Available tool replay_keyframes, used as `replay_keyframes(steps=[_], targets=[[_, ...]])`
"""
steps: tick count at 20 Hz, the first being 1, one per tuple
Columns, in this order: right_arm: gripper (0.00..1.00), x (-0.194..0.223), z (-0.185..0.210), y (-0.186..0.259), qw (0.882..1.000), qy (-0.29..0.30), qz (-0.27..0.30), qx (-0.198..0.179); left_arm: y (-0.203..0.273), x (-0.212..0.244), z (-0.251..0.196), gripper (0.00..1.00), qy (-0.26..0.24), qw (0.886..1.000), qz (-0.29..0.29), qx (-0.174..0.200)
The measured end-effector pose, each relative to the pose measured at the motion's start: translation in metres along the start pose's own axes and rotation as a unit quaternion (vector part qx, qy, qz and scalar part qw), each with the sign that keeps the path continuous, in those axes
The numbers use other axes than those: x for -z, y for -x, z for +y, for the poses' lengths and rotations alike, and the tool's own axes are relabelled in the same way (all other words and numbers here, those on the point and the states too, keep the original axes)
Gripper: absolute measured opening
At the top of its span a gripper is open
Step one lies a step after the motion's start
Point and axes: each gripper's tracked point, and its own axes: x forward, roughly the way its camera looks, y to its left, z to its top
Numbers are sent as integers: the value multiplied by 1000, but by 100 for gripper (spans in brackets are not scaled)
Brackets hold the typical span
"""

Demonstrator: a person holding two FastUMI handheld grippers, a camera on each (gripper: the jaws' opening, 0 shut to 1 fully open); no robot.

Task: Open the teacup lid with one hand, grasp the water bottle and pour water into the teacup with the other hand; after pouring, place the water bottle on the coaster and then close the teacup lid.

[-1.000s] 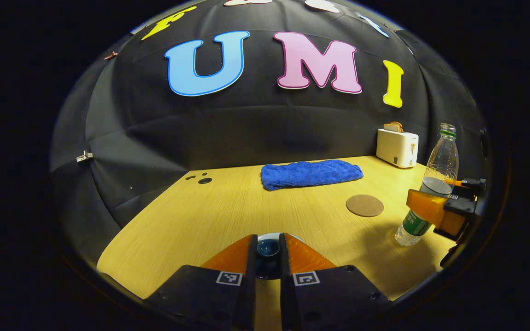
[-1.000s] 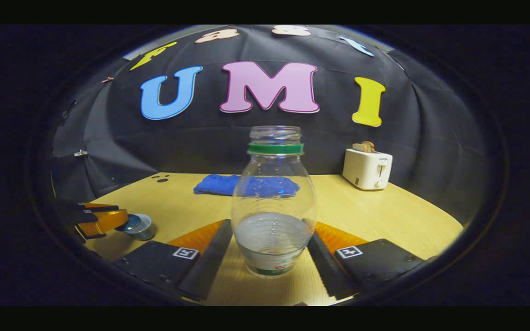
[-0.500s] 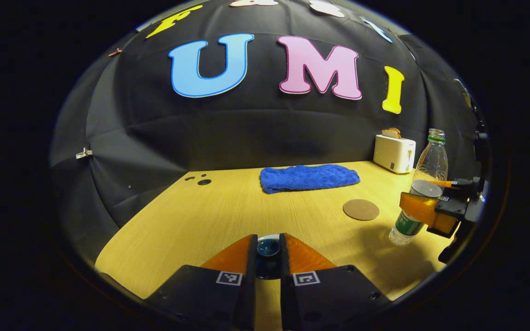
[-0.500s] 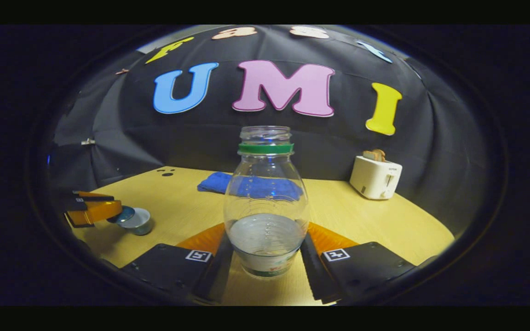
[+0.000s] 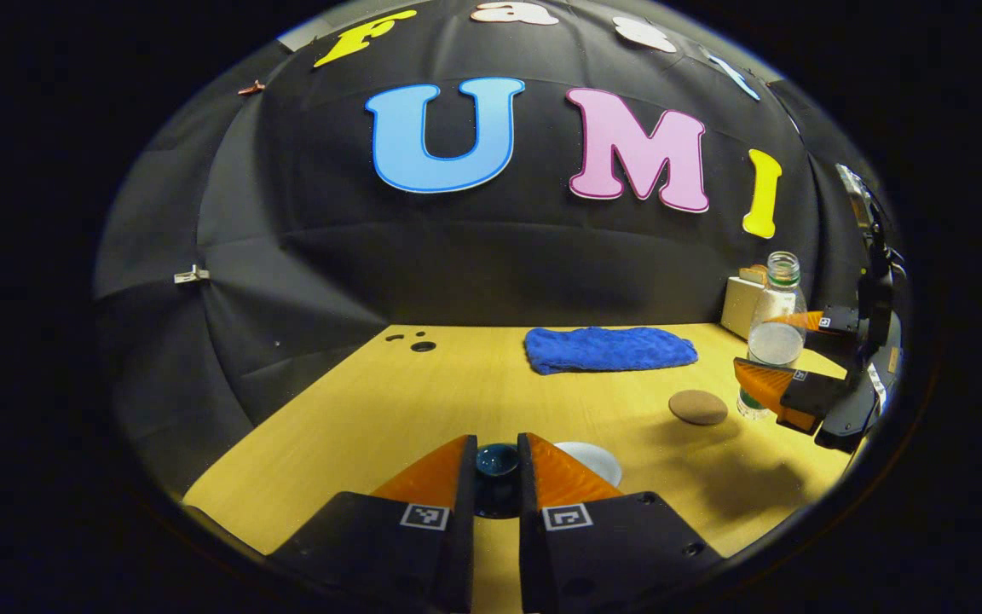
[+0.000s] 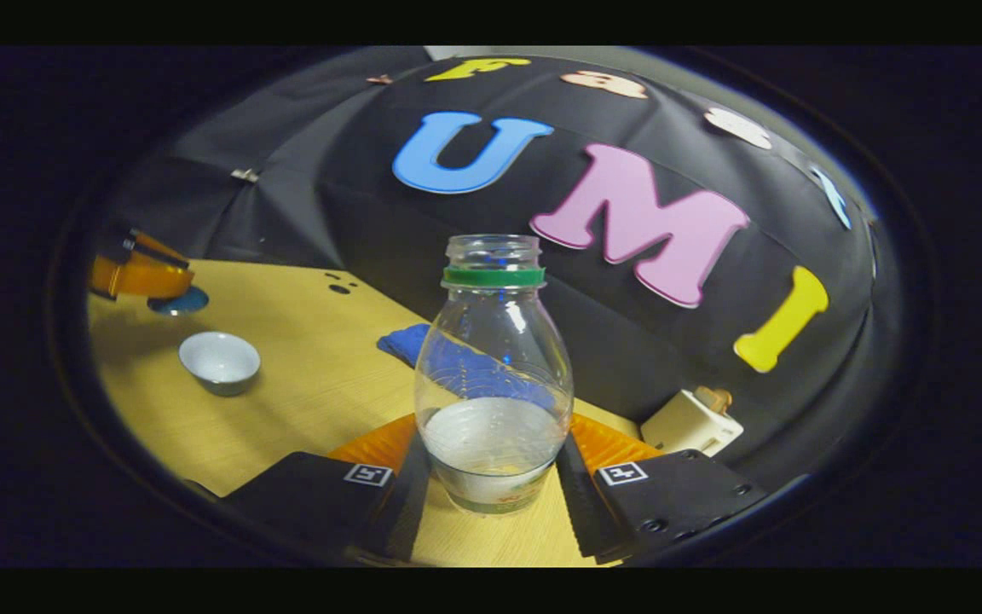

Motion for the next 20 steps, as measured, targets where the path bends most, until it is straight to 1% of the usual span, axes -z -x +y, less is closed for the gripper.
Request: replay_keyframes(steps=[3,5,8,11,12,13,14,15,16,20], targets=[[72,-15,14,-9,996,80,-28,-18,11,-1,25,25,-9,1000,-9,-19],[72,-23,27,-15,991,122,-46,-34,17,2,37,25,0,1000,-10,-26],[72,-23,48,-26,984,161,-58,-56,22,7,48,25,12,999,-8,-34],[72,-20,62,-36,977,194,-60,-68,26,14,57,25,17,999,-5,-37],[75,-17,66,-38,975,204,-60,-72,27,14,60,25,19,999,-6,-37],[72,-15,68,-41,973,213,-59,-73,27,15,62,25,19,999,-6,-36],[72,-12,70,-45,970,224,-59,-73,26,16,65,25,18,999,-5,-36],[75,-9,71,-48,967,237,-58,-71,27,19,68,25,19,999,-5,-36],[72,-7,72,-53,964,251,-56,-64,27,20,70,25,20,999,-5,-36],[72,-8,79,-60,950,298,-70,-65,23,25,78,25,29,999,-2,-36]])
